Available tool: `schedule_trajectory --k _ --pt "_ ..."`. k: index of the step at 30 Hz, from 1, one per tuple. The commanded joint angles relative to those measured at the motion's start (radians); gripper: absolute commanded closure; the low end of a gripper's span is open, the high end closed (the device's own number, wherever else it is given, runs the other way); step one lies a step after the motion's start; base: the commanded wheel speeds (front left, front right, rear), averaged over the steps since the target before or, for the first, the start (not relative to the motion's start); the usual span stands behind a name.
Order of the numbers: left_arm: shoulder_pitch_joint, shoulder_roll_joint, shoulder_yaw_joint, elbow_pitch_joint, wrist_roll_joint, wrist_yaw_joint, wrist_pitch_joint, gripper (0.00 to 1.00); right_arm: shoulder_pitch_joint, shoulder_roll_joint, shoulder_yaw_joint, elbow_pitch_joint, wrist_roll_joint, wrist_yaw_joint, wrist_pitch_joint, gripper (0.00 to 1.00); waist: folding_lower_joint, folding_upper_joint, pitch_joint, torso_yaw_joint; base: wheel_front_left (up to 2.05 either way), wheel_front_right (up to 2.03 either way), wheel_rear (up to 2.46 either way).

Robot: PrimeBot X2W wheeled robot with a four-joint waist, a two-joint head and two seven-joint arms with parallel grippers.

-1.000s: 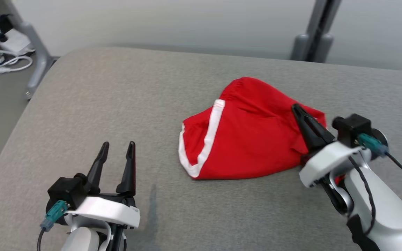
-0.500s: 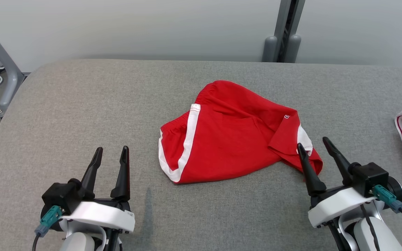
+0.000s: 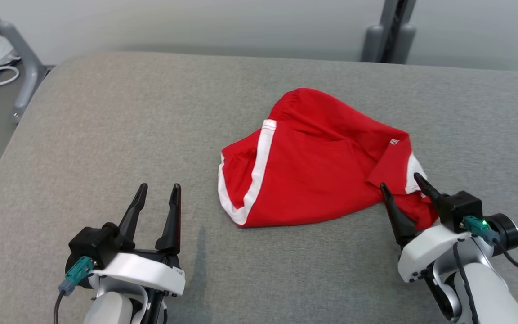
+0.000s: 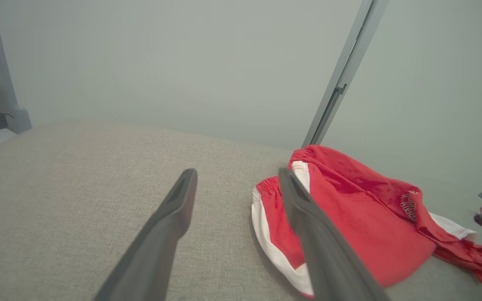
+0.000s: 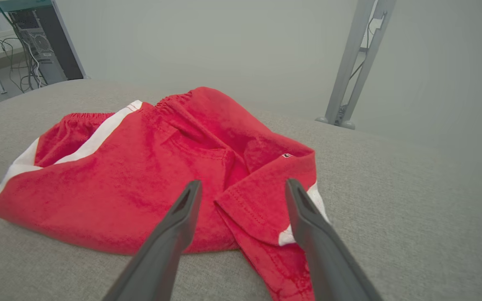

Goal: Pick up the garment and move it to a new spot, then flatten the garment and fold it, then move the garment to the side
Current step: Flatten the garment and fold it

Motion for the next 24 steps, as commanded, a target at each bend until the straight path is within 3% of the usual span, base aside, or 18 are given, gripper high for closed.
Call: schedule_trajectory --k 1,9,14,16,24 --pt "-0.015 0.004 -0.003 0.004 -0.004 -0.003 -0.003 0.0 -0.016 -0.005 -0.007 0.012 -0.009 -0.001 0.004 0.0 0.0 0.0 0.02 0.022 0.0 0.0 0.0" --pt "-0.036 0.004 -0.036 0.014 -0.019 -0.002 -0.003 0.0 -0.094 0.002 -0.072 0.16 -0.054 -0.001 -0.005 0.0 0.0 0.0 0.07 0.083 0.0 0.0 0.0" --pt "-0.046 0.004 -0.044 0.016 -0.085 0.0 -0.003 0.0 -0.13 0.006 -0.089 0.24 -0.068 -0.001 -0.019 0.0 0.0 0.0 0.082 0.099 0.0 0.0 0.0" --pt "-0.044 0.004 -0.045 0.017 -0.099 0.001 -0.003 0.0 -0.142 0.007 -0.089 0.273 -0.068 -0.001 -0.018 1.0 0.0 0.0 0.083 0.103 0.0 0.0 0.0" --pt "-0.031 0.004 -0.039 0.021 -0.094 0.008 -0.003 0.0 -0.16 0.006 -0.154 0.299 -0.039 -0.001 -0.074 1.0 0.0 0.0 0.055 0.093 0.0 0.0 0.0"
